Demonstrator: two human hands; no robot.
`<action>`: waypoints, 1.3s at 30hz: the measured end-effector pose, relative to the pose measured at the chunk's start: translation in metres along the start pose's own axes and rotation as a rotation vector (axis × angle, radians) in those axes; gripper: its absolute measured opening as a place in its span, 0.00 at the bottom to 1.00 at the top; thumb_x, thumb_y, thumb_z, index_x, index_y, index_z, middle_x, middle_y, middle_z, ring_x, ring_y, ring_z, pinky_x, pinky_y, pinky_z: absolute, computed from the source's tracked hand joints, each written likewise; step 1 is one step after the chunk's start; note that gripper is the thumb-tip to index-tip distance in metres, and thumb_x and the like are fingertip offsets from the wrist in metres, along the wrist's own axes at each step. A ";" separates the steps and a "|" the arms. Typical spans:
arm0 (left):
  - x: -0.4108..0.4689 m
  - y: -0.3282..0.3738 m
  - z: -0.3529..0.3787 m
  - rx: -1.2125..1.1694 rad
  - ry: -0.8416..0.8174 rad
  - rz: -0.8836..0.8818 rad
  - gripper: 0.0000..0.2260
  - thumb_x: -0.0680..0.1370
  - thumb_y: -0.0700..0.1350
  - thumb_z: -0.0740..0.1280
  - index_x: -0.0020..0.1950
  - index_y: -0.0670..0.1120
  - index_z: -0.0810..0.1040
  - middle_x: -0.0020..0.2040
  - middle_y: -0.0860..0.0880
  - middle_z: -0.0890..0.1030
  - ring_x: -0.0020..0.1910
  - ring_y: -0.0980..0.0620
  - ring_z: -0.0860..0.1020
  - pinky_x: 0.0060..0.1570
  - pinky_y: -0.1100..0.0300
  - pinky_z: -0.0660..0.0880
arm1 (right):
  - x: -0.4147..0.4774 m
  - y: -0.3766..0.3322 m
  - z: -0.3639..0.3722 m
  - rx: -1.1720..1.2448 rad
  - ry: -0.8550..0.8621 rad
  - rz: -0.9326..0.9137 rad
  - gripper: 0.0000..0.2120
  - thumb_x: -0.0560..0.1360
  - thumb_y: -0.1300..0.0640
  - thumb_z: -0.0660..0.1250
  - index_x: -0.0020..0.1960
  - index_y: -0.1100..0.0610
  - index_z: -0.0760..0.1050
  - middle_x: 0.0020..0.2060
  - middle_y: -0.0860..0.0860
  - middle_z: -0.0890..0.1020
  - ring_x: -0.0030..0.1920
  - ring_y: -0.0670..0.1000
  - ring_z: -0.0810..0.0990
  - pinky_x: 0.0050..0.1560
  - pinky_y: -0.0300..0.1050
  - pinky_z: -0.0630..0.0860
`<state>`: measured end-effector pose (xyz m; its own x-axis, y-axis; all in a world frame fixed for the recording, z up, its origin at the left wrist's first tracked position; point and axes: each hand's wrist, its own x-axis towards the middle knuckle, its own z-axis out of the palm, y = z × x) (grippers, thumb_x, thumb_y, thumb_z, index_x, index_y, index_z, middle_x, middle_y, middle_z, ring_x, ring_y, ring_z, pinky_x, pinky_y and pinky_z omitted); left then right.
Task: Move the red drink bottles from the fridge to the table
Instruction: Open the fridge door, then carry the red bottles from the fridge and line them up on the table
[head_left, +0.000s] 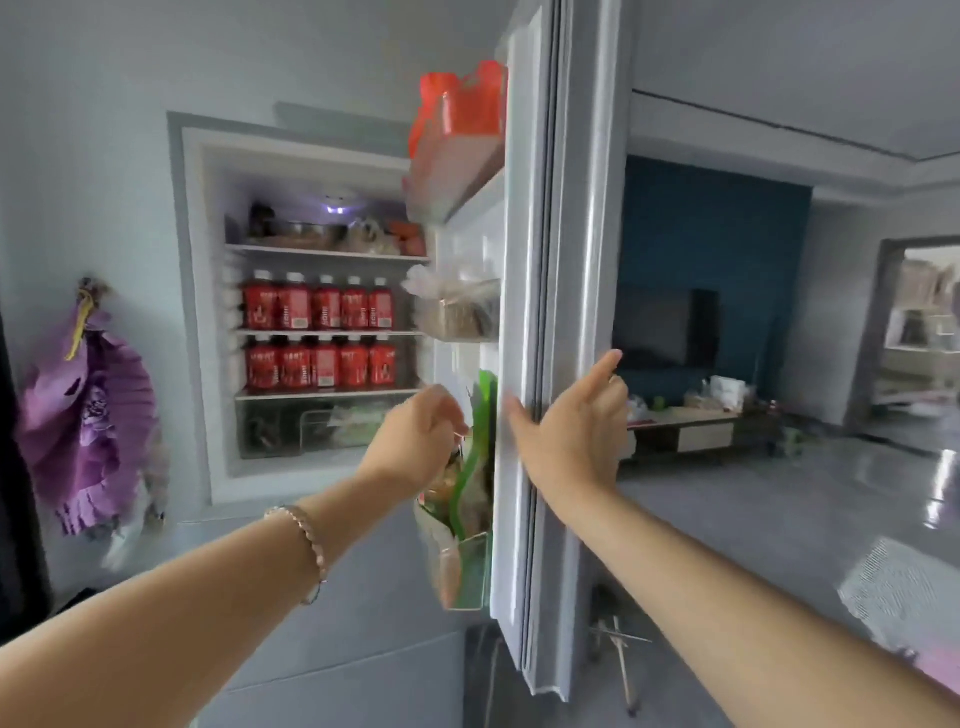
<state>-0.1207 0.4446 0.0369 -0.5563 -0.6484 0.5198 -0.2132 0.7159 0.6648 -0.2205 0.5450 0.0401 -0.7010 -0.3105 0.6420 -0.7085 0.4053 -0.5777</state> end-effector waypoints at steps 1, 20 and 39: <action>0.004 0.006 0.008 0.054 -0.022 -0.002 0.13 0.74 0.33 0.54 0.46 0.46 0.75 0.47 0.49 0.82 0.46 0.49 0.79 0.47 0.56 0.76 | 0.009 0.011 -0.004 -0.017 0.006 0.046 0.51 0.73 0.40 0.66 0.76 0.64 0.36 0.70 0.60 0.60 0.67 0.58 0.64 0.65 0.50 0.67; 0.049 0.006 0.038 0.529 -0.196 -0.058 0.07 0.78 0.41 0.56 0.48 0.46 0.74 0.48 0.48 0.79 0.47 0.47 0.78 0.50 0.53 0.77 | 0.074 0.082 -0.018 -0.073 0.263 -0.039 0.26 0.70 0.52 0.68 0.64 0.61 0.70 0.62 0.60 0.71 0.62 0.61 0.68 0.60 0.54 0.67; 0.225 -0.189 -0.129 0.723 0.008 -0.136 0.06 0.78 0.43 0.57 0.49 0.49 0.74 0.43 0.51 0.78 0.43 0.49 0.78 0.47 0.52 0.78 | 0.162 -0.139 0.232 -0.011 -0.820 -0.423 0.12 0.74 0.56 0.65 0.51 0.63 0.81 0.51 0.57 0.83 0.52 0.55 0.81 0.53 0.49 0.77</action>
<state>-0.1020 0.1294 0.0975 -0.4820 -0.7435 0.4635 -0.7580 0.6192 0.2051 -0.2542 0.2389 0.1077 -0.2247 -0.9449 0.2379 -0.9211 0.1262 -0.3684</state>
